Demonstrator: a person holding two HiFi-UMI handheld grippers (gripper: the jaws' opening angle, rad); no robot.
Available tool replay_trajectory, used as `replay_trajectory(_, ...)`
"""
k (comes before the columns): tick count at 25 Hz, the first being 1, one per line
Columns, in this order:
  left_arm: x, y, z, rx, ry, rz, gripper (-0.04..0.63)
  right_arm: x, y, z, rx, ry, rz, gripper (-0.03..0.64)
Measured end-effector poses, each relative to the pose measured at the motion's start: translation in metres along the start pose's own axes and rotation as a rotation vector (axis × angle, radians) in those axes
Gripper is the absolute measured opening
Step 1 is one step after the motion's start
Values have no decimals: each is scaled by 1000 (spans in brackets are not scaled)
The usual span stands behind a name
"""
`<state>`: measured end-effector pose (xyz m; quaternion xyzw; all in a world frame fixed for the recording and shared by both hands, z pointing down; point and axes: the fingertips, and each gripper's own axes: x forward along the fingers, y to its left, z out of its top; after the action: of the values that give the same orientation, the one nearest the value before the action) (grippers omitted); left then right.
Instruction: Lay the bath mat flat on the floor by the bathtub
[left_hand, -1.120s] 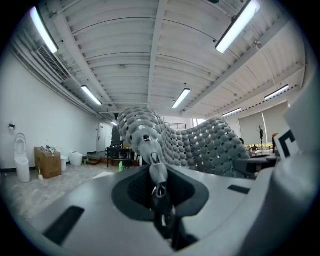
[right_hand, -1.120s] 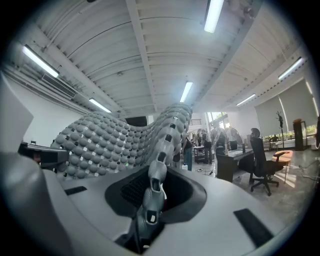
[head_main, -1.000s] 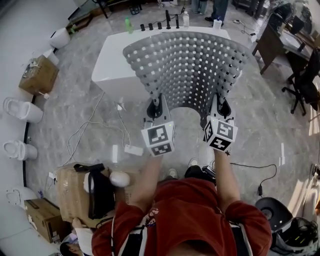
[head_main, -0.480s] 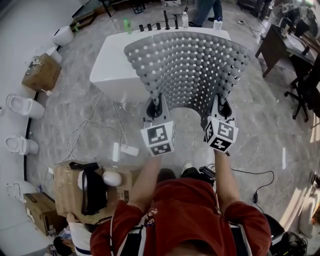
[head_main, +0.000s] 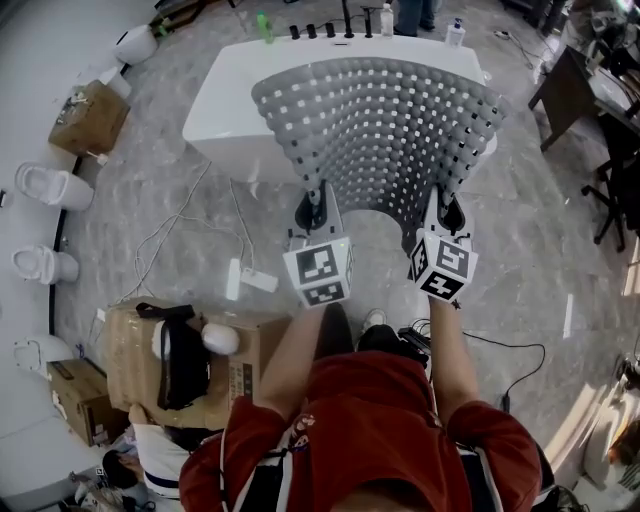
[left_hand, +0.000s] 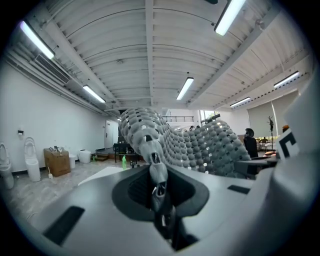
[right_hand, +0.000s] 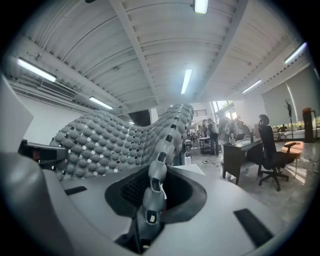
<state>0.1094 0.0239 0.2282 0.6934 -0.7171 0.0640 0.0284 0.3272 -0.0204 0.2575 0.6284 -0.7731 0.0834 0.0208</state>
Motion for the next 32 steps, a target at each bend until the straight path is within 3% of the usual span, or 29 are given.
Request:
replay_trajectory(19,44,93,-96,-72,180,79,50,71,82,-84,-58,183,70,75)
replay_trajectory(32,70,173,-206,-118,370,130,49,118,146,-191,-105,372,115,75)
